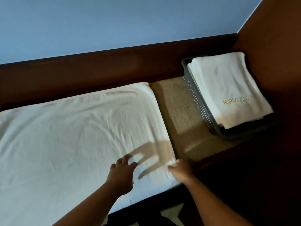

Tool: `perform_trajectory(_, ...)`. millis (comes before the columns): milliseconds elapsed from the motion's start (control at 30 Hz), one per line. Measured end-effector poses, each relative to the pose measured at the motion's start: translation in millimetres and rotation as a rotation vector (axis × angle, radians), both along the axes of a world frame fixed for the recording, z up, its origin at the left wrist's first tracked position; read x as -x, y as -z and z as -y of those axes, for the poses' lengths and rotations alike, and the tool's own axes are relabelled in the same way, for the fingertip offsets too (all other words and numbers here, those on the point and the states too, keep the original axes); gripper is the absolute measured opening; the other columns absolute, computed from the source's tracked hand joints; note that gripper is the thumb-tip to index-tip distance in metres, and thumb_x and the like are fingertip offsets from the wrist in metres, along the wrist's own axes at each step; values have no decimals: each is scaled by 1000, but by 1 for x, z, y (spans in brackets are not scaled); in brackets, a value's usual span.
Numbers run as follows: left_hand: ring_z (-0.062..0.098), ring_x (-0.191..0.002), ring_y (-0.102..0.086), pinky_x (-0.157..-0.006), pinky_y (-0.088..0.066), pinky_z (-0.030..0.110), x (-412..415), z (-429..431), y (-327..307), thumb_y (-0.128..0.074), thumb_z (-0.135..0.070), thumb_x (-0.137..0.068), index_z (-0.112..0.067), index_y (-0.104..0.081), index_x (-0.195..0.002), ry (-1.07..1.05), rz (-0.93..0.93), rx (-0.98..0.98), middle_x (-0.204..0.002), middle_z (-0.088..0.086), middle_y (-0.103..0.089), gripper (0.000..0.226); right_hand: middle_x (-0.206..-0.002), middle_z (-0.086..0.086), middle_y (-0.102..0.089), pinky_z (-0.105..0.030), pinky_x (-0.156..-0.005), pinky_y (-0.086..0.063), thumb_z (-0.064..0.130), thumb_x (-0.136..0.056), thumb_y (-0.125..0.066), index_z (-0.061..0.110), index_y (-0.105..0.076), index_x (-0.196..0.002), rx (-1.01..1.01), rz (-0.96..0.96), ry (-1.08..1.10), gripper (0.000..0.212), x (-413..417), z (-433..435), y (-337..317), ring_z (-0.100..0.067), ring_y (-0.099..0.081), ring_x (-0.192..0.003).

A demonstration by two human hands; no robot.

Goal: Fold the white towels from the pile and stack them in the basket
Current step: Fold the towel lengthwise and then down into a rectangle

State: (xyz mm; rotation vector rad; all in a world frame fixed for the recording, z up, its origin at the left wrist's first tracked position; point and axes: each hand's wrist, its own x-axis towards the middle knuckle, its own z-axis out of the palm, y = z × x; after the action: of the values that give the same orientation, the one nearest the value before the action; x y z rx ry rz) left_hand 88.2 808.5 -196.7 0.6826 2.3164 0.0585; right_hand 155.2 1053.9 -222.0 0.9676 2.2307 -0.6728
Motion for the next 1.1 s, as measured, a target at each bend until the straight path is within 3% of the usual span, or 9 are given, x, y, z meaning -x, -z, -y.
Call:
perform_trajectory(67,29,-146,-27,-117,-30,44,-2,-8,-1,-64,-32,-92,-35,-29,-153,26,-10,4,-163,4,-10,70,-81,-6,-64,-30,-78,-54,39,-85,-70,17,-61,-77,80,-38,108,26,-6,-8,0,-26,-70,-92)
perform_trajectory(167,29,-148,-23,-118,-29,45,-9,-15,-1,-65,-34,-92,-36,-27,-154,74,18,15,-164,4,-8,73,-97,-17,-69,-33,-81,-51,21,-89,-71,1,-69,-103,88,-108,243,25,-15,-19,1,-27,-67,-96)
perform_trajectory(233,29,-148,-21,-117,-30,45,-16,-15,-2,-66,-35,-92,-37,-26,-155,86,33,17,-165,3,-6,75,-68,-9,-56,-37,-70,-50,18,-88,-70,9,-58,-68,28,-121,271,26,-22,-23,4,-22,-60,-77)
perform_trajectory(300,28,-147,-24,-117,-31,45,-21,-11,-4,-66,-36,-92,-35,-27,-155,94,40,23,-165,2,-7,74,-67,-3,-47,-30,-69,-44,21,-88,-69,14,-46,-63,-54,-132,221,35,-25,-20,5,-23,-56,-75)
perform_trajectory(367,27,-144,-30,-116,-31,44,-24,-5,-6,-66,-38,-92,-32,-28,-154,82,47,48,-163,3,-12,73,-99,-7,-55,-31,-85,-46,22,-85,-71,15,-59,-87,-171,-158,130,15,-23,-13,-2,-29,-60,-99)
perform_trajectory(433,26,-140,-35,-115,-33,43,-27,6,-8,-65,-41,-91,-31,-29,-154,12,54,54,-160,2,-19,73,-117,-7,-51,-38,-93,-46,15,-77,-72,21,-61,-105,-306,-253,5,31,-23,-3,-3,-32,-54,-109)
perform_trajectory(533,24,-137,-39,-113,-35,43,-30,30,-9,-61,-45,-93,-31,-30,-153,-134,59,40,-155,0,-25,69,-113,-5,-55,-44,-86,-49,13,-63,-74,25,-64,-106,-245,-387,-242,46,-18,17,2,-34,-57,-100)
perform_trajectory(700,21,-133,-43,-110,-37,40,-43,105,-10,-53,-49,-97,-34,-37,-149,-455,57,22,-151,-2,-29,57,-123,3,-47,-38,-91,-46,32,-80,-52,28,-59,-118,-58,-362,-674,39,19,71,-3,-25,-51,-111)
perform_trajectory(1100,21,-146,-26,-114,-28,45,-120,283,0,-43,-57,-98,-43,-30,-152,-1259,-112,32,-162,-8,-16,57,-149,9,-29,-25,-112,-32,32,-93,-51,31,-44,-145,128,-313,-1324,52,90,260,-6,-14,-32,-140)
